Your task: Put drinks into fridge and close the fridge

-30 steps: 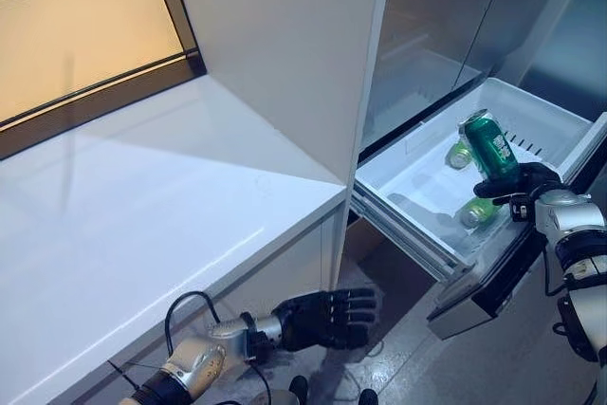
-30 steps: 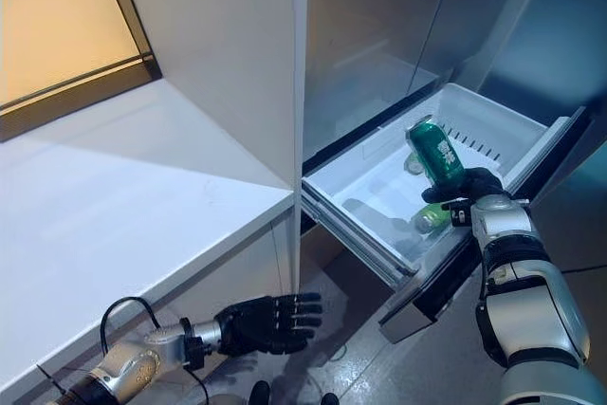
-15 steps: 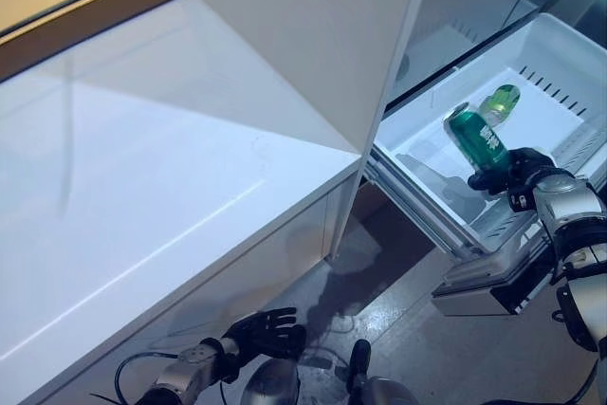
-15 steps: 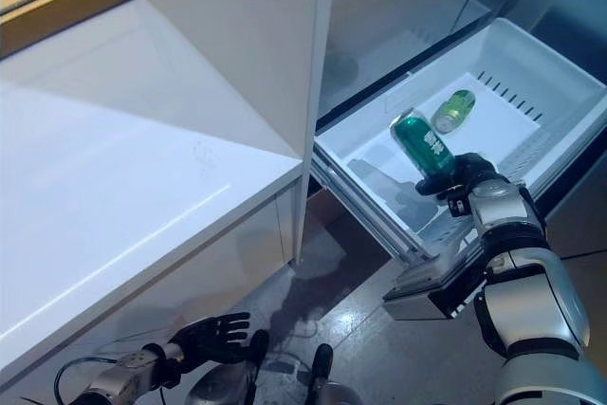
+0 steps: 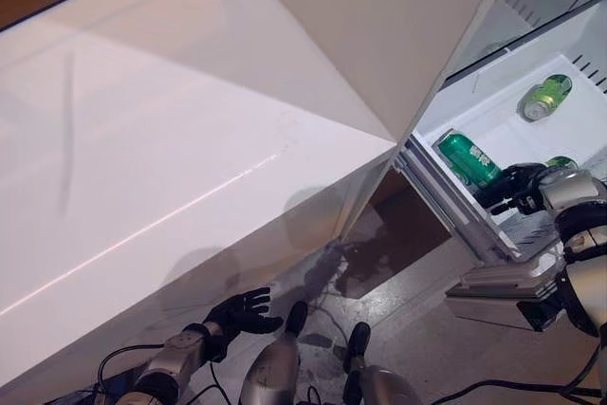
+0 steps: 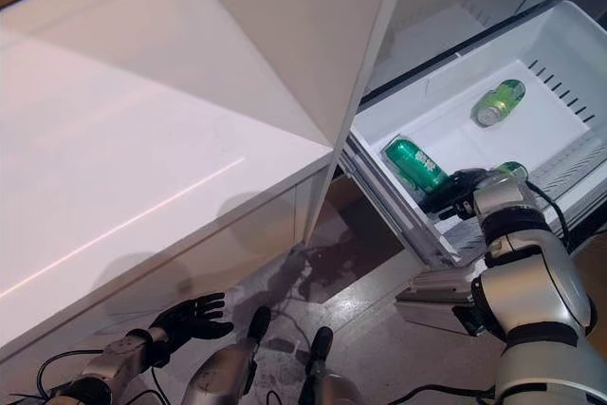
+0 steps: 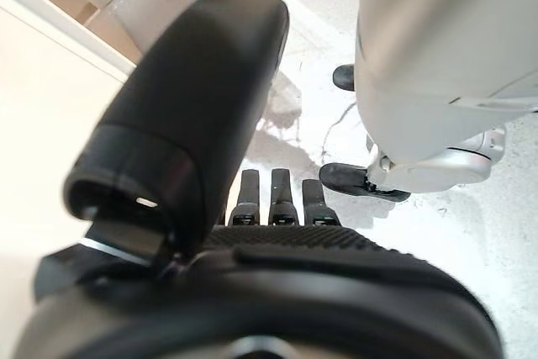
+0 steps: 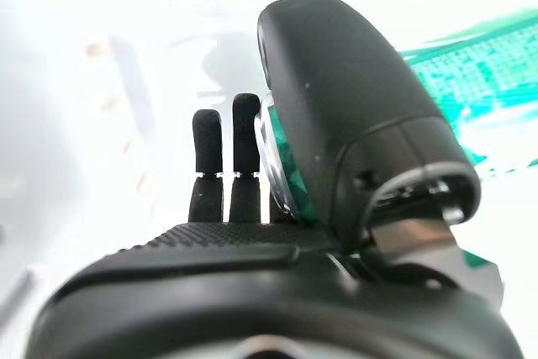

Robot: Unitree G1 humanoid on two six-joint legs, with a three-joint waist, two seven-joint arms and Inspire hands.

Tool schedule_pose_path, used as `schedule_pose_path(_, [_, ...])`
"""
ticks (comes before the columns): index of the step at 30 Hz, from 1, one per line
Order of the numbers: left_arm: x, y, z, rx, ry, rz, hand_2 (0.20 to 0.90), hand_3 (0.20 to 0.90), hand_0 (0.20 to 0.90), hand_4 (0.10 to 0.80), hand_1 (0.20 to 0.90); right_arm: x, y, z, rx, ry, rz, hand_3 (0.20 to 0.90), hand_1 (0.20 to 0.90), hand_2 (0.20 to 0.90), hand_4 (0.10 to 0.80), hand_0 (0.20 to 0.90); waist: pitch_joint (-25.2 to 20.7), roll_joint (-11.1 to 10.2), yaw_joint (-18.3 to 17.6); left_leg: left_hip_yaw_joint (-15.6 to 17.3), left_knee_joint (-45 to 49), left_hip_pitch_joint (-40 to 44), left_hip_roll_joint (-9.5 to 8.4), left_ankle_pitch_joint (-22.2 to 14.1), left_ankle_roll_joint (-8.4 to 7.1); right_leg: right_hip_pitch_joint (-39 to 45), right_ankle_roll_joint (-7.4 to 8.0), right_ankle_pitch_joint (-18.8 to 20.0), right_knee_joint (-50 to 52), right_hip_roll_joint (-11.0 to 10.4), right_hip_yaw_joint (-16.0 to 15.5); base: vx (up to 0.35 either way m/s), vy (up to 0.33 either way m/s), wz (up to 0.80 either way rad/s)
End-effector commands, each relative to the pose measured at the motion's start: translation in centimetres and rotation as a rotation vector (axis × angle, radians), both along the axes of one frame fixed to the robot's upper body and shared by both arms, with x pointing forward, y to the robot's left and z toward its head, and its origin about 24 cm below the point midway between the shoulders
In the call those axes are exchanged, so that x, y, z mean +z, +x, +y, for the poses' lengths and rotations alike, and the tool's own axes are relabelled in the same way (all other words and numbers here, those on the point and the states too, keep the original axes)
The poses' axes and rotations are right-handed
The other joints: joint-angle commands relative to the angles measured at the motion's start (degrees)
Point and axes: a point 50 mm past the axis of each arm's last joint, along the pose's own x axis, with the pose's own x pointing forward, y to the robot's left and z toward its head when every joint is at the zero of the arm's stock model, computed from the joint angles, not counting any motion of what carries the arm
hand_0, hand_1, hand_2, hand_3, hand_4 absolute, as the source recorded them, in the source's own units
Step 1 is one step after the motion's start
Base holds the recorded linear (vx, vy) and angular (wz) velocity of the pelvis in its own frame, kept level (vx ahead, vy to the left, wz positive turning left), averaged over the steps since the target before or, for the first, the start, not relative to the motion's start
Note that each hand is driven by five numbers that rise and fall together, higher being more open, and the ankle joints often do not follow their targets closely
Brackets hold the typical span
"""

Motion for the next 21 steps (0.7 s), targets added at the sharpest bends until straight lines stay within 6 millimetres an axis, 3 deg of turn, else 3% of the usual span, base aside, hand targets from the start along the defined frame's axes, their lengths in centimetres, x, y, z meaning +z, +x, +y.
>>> schedule_pose_path(1, [0.3, 0.1, -0.7, -0.034, -0.025, -0.044, 0.900, 0.900, 0.900, 0.800, 0.900, 7.8, 0.5, -1.0, 0.006, -0.169, -0.100, 0.200, 0.300, 0.300, 0.100, 0.300, -2.6, -0.7, 1.4, 1.0, 5.1, -3.4, -1.65, -3.0, 0.88, -4.5, -2.60, -3.5, 9.1, 1.4, 0.0, -0.007, 0.016, 0.11])
schedule_pose_path(6, [0.3, 0.2, -0.7, -0.032, -0.027, -0.049, 0.900, 0.900, 0.900, 0.800, 0.900, 6.9, 0.6, -0.7, 0.031, -0.194, -0.036, 0.200, 0.300, 0.300, 0.100, 0.300, -1.8, -0.2, 1.9, 0.6, 5.6, -4.2, -1.85, -2.7, 0.81, -5.0, -2.73, -3.6, 9.5, 1.2, -0.6, -0.003, 0.009, 0.04])
schedule_pose_path(8, [0.3, 0.2, -0.8, -0.029, -0.030, -0.051, 0.900, 0.900, 0.900, 0.800, 0.900, 6.6, 0.7, -0.5, 0.035, -0.196, -0.026, 0.496, 0.554, 0.554, 0.396, 0.554, -1.5, 0.1, 2.1, 0.4, 5.7, -4.4, -1.97, -2.7, 0.82, -5.1, -2.76, -3.6, 9.6, 1.1, -0.7, -0.001, 0.021, 0.08])
schedule_pose_path(10, [0.3, 0.2, -0.8, -0.028, -0.032, -0.053, 0.900, 0.900, 0.900, 0.800, 0.900, 6.4, 0.8, -0.3, 0.039, -0.205, -0.019, 0.617, 0.658, 0.658, 0.517, 0.658, -1.3, 0.5, 2.1, 0.3, 5.7, -4.7, -2.05, -2.6, 0.82, -5.4, -2.73, -3.6, 9.7, 1.0, -0.8, -0.015, 0.025, 0.06])
schedule_pose_path(11, [0.3, 0.1, -0.8, -0.025, -0.033, -0.055, 0.900, 0.900, 0.900, 0.800, 0.900, 6.2, 0.9, -0.1, 0.038, -0.205, -0.016, 0.900, 0.900, 0.900, 0.800, 0.900, -1.1, 0.6, 2.2, 0.3, 5.7, -4.8, -2.03, -2.5, 0.82, -5.6, -2.72, -3.6, 9.7, 1.0, -0.8, 0.000, 0.000, 0.00])
schedule_pose_path(16, [0.3, 0.2, -0.7, -0.016, -0.028, -0.057, 0.900, 0.900, 0.900, 0.800, 0.900, 6.5, 1.3, 0.4, 0.051, -0.251, -0.058, 0.900, 0.900, 0.900, 0.800, 0.900, -0.6, 0.9, 2.1, 0.5, 5.6, -5.1, -2.00, -2.4, 0.88, -6.2, -2.67, -3.3, 9.8, 1.0, -0.7, -0.013, 0.008, 0.00])
schedule_pose_path(21, [0.2, 0.0, -0.4, 0.014, -0.021, -0.052, 0.900, 0.900, 0.900, 0.800, 0.900, 8.6, 2.0, 1.3, 0.104, -0.358, -0.204, 0.900, 0.900, 0.900, 0.800, 0.900, -0.7, 0.4, 1.1, 1.4, 5.2, -4.8, -1.69, -2.4, 0.89, -6.5, -2.47, -3.2, 10.1, 1.1, -0.1, -0.004, 0.004, -0.01])
